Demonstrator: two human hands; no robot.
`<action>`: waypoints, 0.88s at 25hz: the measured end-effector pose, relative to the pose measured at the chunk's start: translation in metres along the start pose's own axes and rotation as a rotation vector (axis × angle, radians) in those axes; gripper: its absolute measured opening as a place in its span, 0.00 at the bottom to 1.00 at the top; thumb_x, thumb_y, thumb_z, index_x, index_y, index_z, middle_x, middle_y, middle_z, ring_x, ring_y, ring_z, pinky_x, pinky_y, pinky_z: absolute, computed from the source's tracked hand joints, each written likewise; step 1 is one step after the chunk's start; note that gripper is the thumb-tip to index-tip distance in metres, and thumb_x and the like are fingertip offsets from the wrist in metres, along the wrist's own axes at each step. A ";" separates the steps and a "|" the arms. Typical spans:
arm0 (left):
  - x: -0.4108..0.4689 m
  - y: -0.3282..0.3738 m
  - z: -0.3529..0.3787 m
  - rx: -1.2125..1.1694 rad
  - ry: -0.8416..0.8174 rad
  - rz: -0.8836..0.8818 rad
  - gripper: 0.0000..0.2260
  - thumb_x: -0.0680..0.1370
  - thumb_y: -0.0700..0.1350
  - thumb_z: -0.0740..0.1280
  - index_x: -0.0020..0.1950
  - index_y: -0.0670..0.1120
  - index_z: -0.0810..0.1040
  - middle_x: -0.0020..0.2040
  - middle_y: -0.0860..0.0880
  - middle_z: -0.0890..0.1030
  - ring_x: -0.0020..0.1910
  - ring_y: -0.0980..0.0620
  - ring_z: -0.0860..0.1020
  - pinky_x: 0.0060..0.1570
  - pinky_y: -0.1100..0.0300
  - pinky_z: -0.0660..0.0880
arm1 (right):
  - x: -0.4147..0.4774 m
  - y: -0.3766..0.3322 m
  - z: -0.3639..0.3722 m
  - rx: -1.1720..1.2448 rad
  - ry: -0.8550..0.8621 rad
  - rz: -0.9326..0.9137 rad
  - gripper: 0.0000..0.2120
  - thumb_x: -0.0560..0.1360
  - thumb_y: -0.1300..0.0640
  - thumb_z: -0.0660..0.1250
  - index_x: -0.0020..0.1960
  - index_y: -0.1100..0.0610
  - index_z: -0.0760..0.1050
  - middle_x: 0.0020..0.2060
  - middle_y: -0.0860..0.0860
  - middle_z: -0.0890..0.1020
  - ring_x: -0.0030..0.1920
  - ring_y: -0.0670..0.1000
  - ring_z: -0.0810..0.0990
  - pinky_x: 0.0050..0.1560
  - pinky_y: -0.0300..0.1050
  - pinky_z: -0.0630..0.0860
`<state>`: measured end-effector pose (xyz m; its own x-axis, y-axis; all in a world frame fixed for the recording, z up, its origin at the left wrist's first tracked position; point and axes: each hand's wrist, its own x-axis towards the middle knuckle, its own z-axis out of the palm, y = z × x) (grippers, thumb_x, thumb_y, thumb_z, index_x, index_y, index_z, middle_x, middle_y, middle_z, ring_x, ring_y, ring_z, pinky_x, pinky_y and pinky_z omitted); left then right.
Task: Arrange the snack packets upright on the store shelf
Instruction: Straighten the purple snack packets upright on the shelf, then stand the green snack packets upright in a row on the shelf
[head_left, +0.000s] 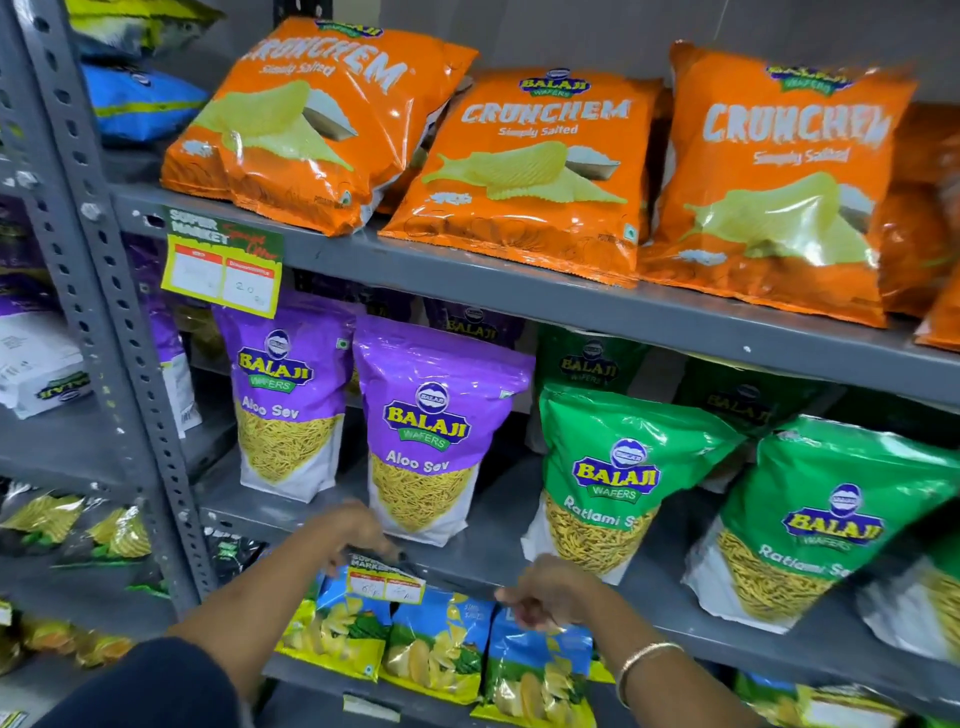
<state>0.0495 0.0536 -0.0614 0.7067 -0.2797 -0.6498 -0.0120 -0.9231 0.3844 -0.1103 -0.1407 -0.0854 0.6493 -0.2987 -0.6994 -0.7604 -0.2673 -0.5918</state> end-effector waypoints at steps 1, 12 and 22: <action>-0.008 0.007 0.000 0.102 -0.169 -0.052 0.24 0.73 0.50 0.67 0.63 0.38 0.66 0.57 0.39 0.75 0.61 0.43 0.75 0.61 0.52 0.72 | -0.007 0.017 -0.018 -0.040 -0.058 0.130 0.14 0.77 0.61 0.63 0.33 0.57 0.68 0.20 0.50 0.74 0.16 0.45 0.71 0.21 0.36 0.71; -0.008 0.137 0.103 -0.278 0.000 0.707 0.45 0.66 0.43 0.76 0.74 0.46 0.51 0.73 0.47 0.64 0.70 0.50 0.64 0.63 0.64 0.63 | -0.018 0.071 -0.097 0.244 0.410 -0.369 0.41 0.66 0.62 0.77 0.71 0.60 0.58 0.67 0.58 0.72 0.67 0.58 0.71 0.66 0.57 0.72; -0.004 0.131 0.100 -0.247 0.159 0.676 0.47 0.62 0.45 0.78 0.74 0.46 0.54 0.71 0.46 0.68 0.70 0.47 0.66 0.67 0.57 0.64 | -0.062 0.003 -0.126 0.896 0.477 -0.763 0.15 0.71 0.66 0.69 0.57 0.61 0.77 0.48 0.55 0.83 0.47 0.51 0.82 0.51 0.43 0.78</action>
<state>-0.0254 -0.0926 -0.0739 0.6959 -0.7075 -0.1231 -0.3348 -0.4712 0.8160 -0.1515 -0.2388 0.0064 0.7212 -0.6915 0.0401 0.1874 0.1391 -0.9724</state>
